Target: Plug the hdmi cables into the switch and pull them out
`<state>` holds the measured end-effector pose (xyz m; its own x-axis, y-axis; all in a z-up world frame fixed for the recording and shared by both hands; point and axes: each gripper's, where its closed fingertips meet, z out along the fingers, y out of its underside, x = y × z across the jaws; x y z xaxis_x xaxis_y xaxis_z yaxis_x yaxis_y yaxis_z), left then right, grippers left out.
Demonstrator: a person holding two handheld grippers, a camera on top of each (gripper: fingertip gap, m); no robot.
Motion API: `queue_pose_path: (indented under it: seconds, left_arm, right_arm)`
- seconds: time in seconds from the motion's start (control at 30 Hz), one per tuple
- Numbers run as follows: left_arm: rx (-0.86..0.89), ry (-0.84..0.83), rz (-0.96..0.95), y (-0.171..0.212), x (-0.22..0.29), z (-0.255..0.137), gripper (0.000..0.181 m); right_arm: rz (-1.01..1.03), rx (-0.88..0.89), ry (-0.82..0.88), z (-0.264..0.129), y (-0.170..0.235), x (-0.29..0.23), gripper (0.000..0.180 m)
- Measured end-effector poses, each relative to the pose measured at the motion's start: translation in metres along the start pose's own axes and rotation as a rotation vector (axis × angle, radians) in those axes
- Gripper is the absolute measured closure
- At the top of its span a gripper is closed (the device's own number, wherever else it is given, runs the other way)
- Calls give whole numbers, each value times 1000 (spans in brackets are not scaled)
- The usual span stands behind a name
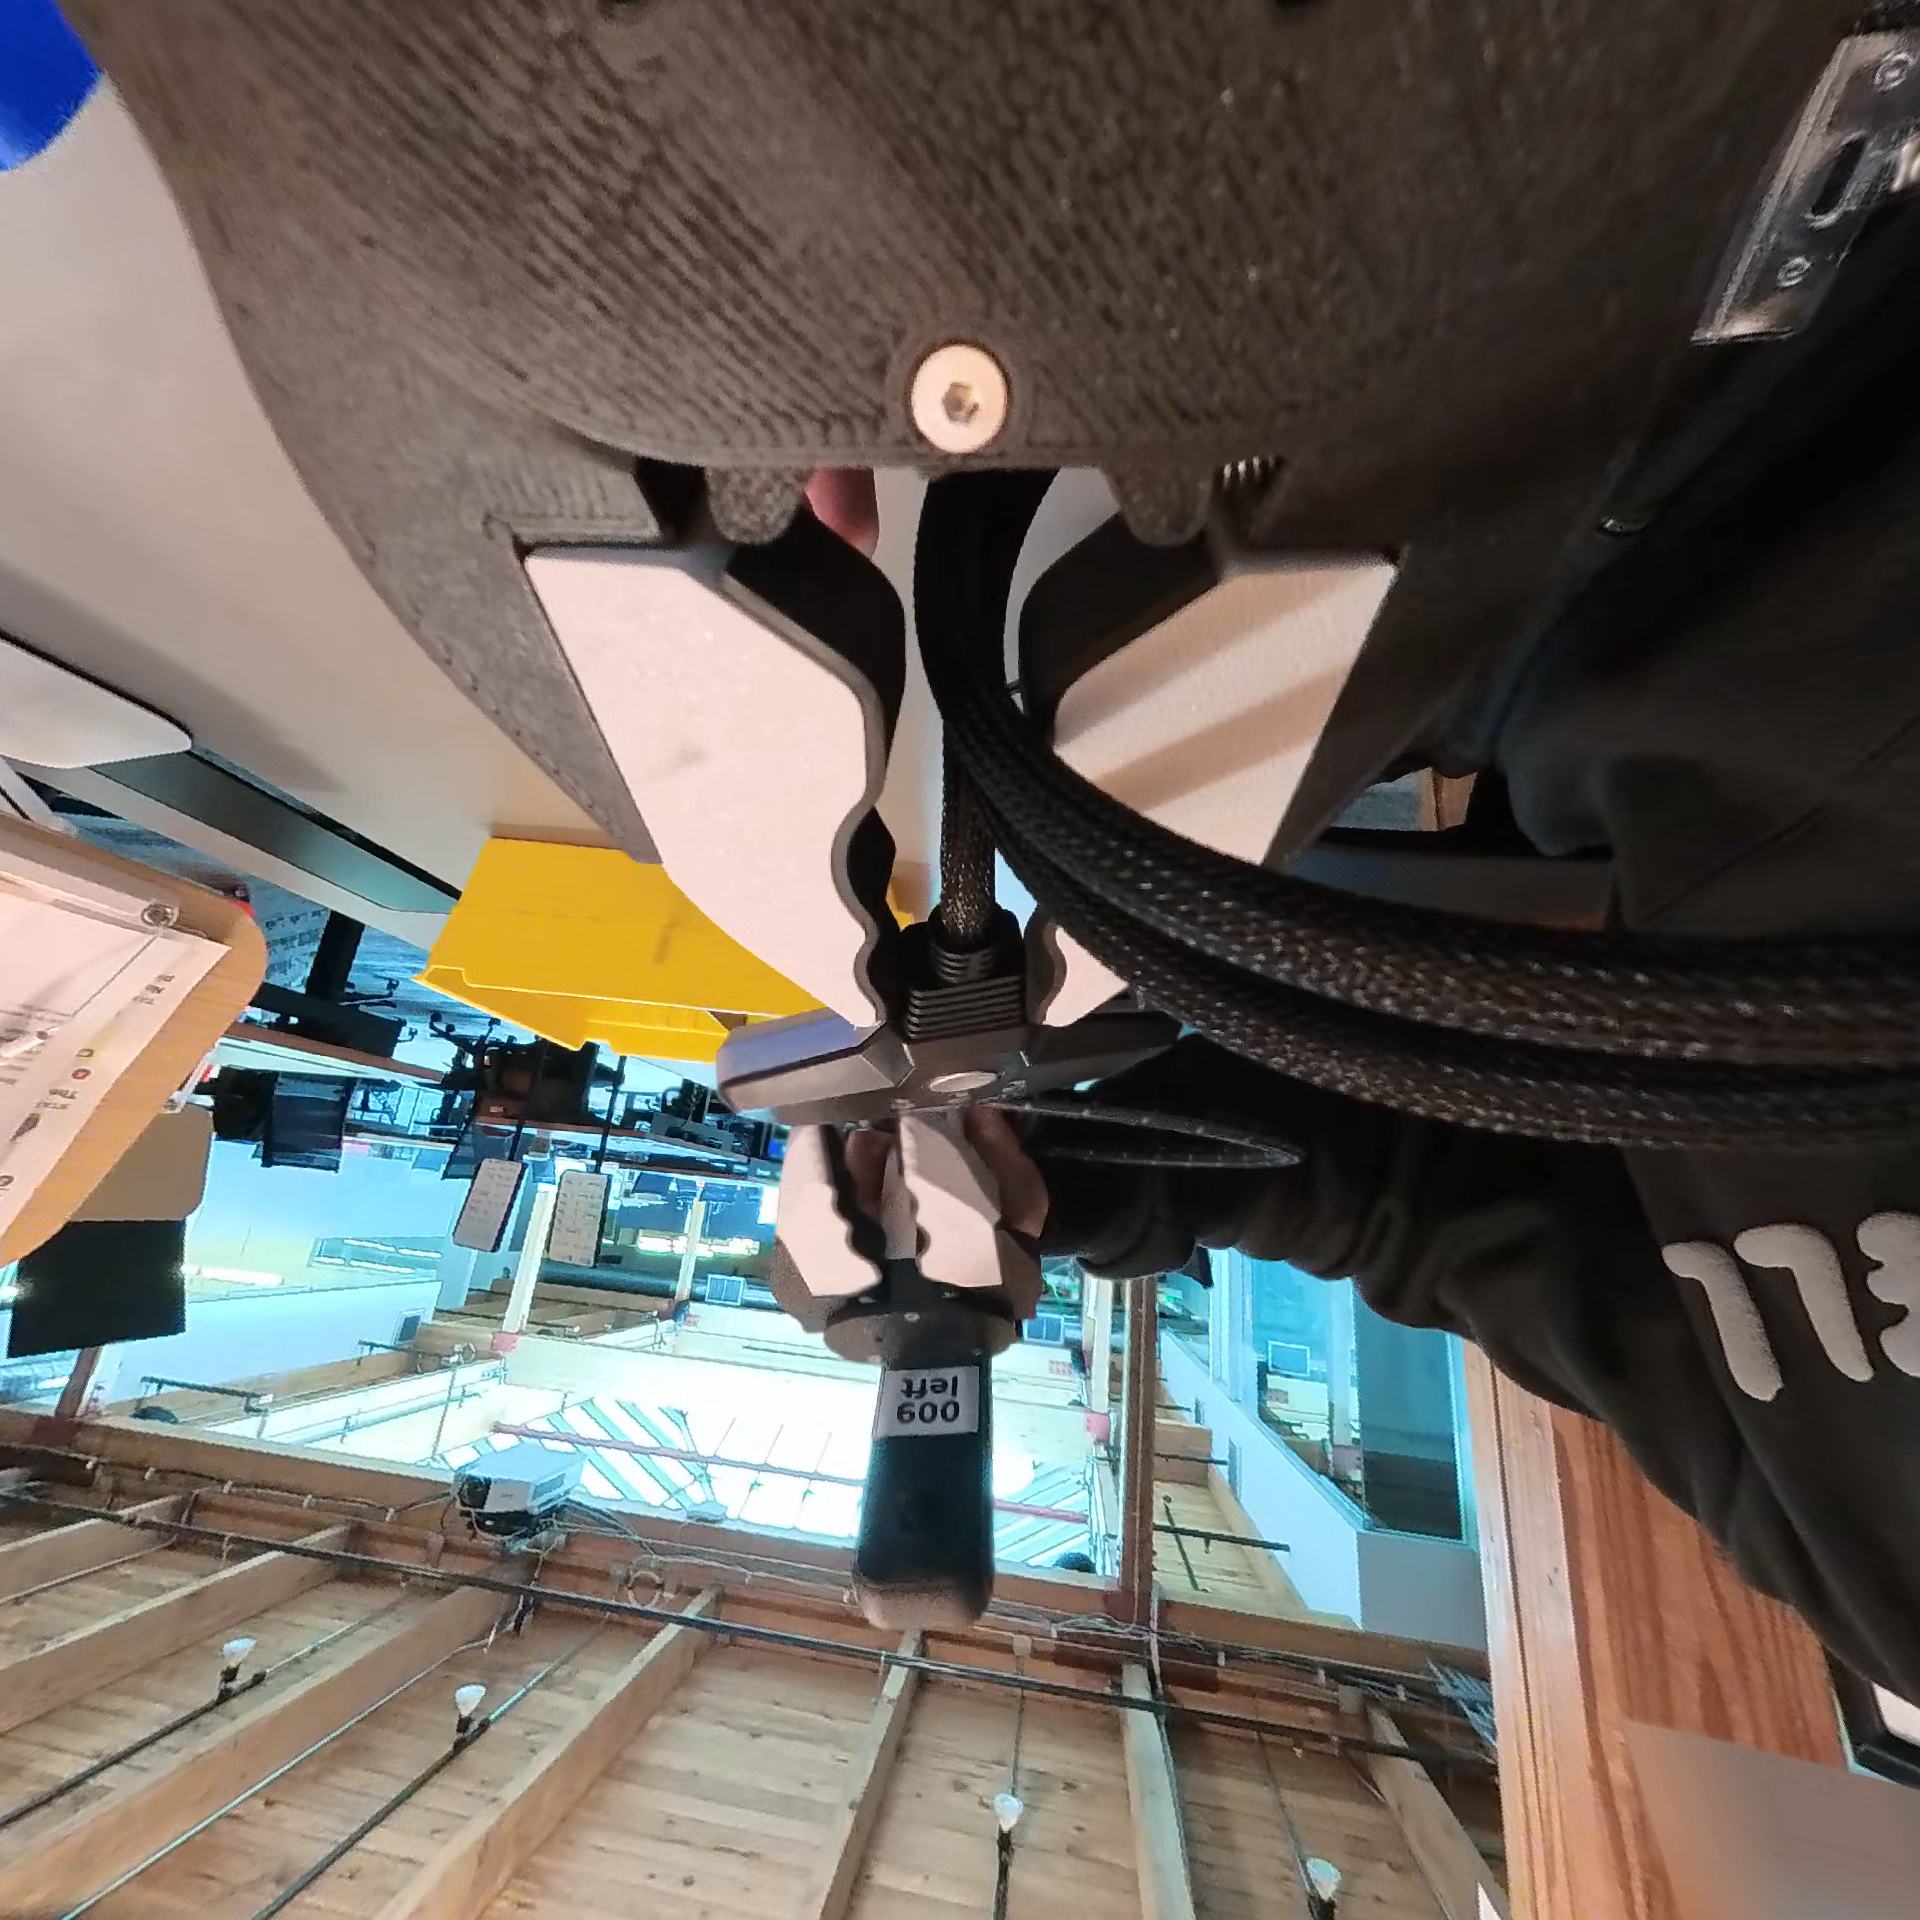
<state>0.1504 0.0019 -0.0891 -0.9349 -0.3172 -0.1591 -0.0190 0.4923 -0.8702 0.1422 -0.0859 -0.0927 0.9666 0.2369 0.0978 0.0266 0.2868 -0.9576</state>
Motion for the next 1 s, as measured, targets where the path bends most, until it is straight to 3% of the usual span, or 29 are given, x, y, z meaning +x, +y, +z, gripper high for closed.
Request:
queue_pose_path:
  seconds: [0.43, 0.67, 0.77, 1.0]
  left_arm:
    - [-83, -23, -3, 21, -2, 8, 162]
    - [21, -13, -71, 8, -1, 2, 162]
    - [64, -14, 36, -7, 2, 2, 162]
    - [-143, -71, 201, -2, 0, -3, 156]
  right_arm:
    - [24, -8, -3, 3, 7, 0, 156]
    - [-8, -3, -1, 6, -4, -4, 155]
    - [-8, 58, -11, 0, -13, -4, 155]
    - [4, 105, -2, -10, -19, -1, 156]
